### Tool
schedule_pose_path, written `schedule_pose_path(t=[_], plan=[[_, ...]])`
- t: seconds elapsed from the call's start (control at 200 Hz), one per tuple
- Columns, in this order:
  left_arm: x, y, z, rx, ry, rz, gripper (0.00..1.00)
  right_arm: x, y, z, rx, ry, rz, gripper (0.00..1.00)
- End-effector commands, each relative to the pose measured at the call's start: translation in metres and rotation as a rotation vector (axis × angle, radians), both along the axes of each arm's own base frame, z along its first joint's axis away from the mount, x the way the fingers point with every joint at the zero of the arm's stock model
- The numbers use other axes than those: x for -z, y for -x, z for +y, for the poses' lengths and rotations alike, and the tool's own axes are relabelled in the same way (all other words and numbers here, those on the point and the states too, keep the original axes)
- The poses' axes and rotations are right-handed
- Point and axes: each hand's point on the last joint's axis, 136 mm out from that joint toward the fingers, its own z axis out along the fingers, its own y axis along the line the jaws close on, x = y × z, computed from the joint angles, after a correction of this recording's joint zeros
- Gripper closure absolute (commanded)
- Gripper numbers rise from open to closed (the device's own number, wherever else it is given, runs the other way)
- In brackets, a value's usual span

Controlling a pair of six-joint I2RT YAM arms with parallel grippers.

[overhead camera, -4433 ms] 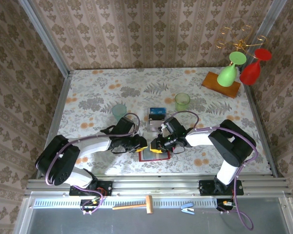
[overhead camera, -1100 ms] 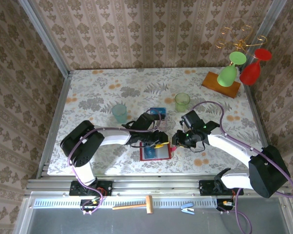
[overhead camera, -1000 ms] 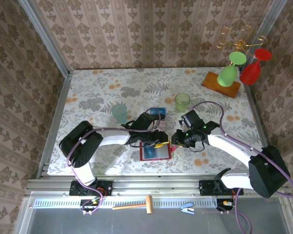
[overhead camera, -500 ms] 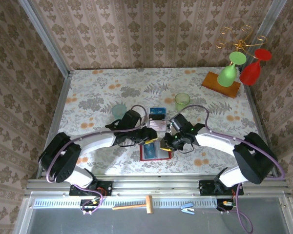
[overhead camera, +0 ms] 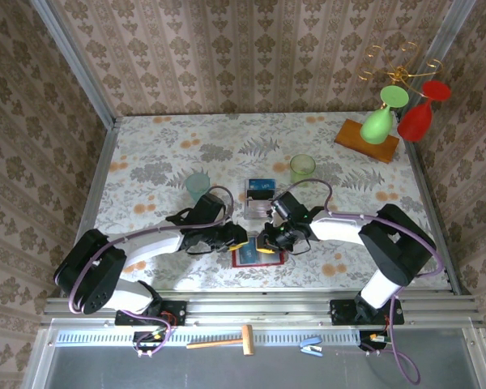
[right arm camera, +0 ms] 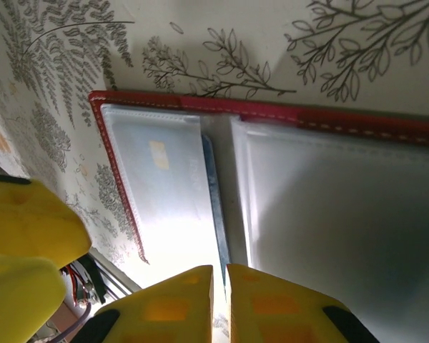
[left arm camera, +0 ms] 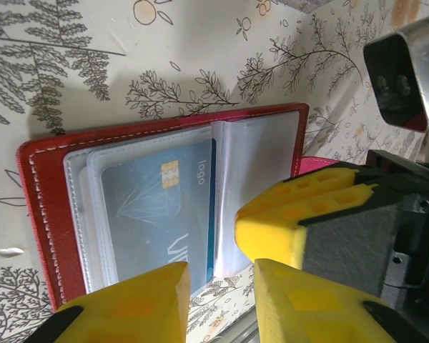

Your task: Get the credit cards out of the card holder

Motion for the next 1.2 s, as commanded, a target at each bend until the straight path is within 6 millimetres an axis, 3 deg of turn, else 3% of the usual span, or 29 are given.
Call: schedule_pose_path(t=[0.0, 0.22, 0.745, 1.195], plan=[[0.002, 0.002, 0.005, 0.004, -0.014, -0.011, 0.7, 0.009, 0.004, 0.001, -0.004, 0.005, 0.026, 0.85], [0.006, 0.004, 0.008, 0.002, -0.023, -0.002, 0.73, 0.031, 0.01, -0.018, -0.008, 0.121, 0.043, 0.86], [0.02, 0.011, 0.007, 0.01, -0.017, 0.027, 0.79, -0.009, -0.003, 0.001, 0.011, 0.011, -0.019, 0.85], [0.035, 0.015, 0.016, 0.004, -0.066, 0.043, 0.79, -0.007, 0.0, 0.014, -0.013, -0.028, 0.004, 0.8]])
